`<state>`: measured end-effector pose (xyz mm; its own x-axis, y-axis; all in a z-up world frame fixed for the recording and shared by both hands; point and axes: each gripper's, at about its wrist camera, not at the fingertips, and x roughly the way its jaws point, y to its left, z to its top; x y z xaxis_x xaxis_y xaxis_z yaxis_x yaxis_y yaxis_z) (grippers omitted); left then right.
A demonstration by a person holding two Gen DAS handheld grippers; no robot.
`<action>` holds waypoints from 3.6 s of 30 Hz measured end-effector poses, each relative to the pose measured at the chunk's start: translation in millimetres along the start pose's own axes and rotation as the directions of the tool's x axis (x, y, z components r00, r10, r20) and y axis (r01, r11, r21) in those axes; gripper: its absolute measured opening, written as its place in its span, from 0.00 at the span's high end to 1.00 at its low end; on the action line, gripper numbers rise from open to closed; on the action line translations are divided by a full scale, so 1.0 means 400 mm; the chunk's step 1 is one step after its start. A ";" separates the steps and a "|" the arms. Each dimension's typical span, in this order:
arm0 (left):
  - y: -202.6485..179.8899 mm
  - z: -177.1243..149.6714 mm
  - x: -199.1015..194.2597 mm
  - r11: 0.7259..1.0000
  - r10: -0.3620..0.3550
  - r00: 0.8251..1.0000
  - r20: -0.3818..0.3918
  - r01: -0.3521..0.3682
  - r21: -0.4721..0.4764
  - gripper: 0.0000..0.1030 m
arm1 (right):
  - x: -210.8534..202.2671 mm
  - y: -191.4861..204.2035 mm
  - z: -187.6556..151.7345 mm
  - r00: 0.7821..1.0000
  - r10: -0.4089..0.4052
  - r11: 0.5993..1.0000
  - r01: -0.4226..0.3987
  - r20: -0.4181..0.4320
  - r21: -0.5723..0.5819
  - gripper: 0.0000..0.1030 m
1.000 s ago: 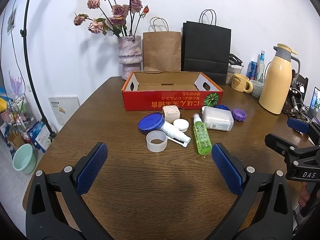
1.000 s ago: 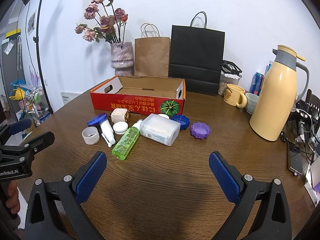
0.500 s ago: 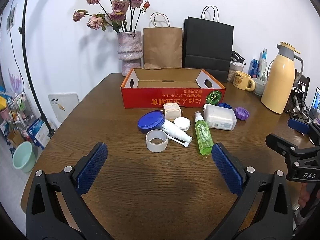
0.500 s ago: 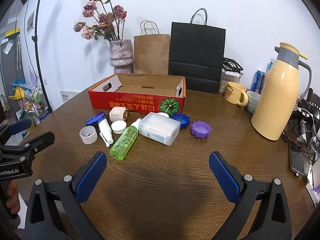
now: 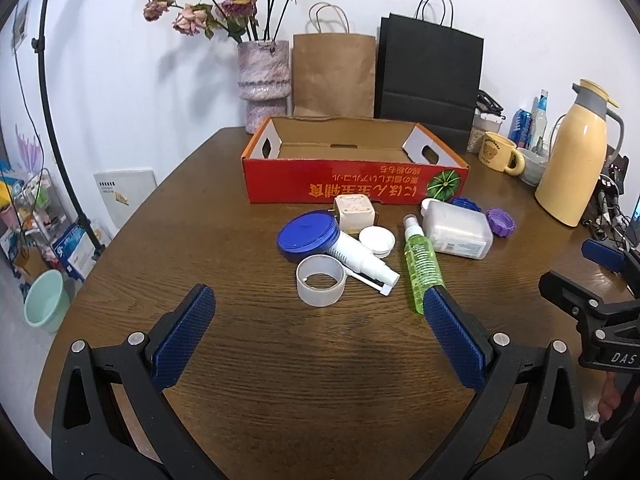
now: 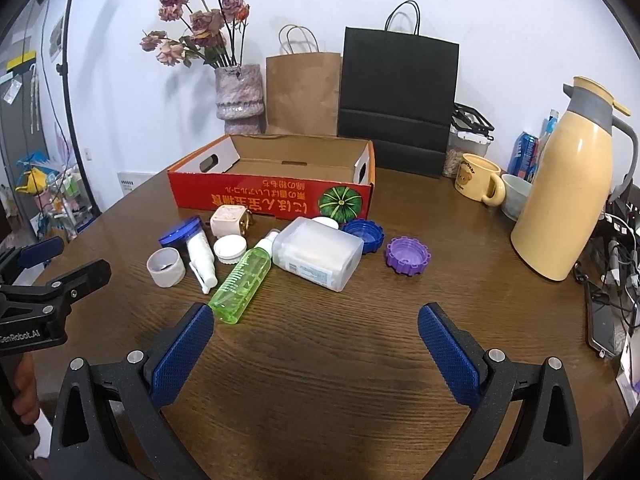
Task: Organize rigid objects
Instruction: 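Move the left gripper to the clear tape roll while the right gripper approaches the purple cap, then close the left gripper on the tape roll while the right gripper grasps the purple cap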
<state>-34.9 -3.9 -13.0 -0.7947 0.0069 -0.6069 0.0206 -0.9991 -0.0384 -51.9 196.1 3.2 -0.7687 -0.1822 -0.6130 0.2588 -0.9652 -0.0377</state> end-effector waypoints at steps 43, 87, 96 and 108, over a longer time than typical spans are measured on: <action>0.016 0.011 0.281 0.996 0.082 0.974 -0.211 -0.086 -0.011 0.24 | 0.162 -0.137 0.022 0.992 -0.088 0.996 0.090 -0.089 0.023 0.00; 0.079 0.025 0.263 0.992 0.032 0.989 -0.145 -0.049 -0.118 0.61 | 0.414 -0.311 0.069 0.972 -0.048 0.998 0.057 -0.228 0.033 0.05; 0.094 0.034 0.268 0.988 0.045 0.989 -0.141 -0.064 -0.137 0.61 | 0.418 -0.291 0.069 0.976 -0.018 1.000 0.021 -0.219 0.014 0.43; 0.096 0.056 0.242 0.989 0.053 0.994 -0.100 -0.066 -0.132 0.61 | 0.322 -0.285 0.076 0.994 -0.044 0.997 0.050 -0.098 0.066 0.43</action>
<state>-124.6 -42.7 -55.4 -0.7276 -0.0419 -0.6847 0.1527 -0.9830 -0.1022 -198.1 277.0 -47.3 -0.7180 -0.1207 -0.6855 0.1809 -0.9834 -0.0164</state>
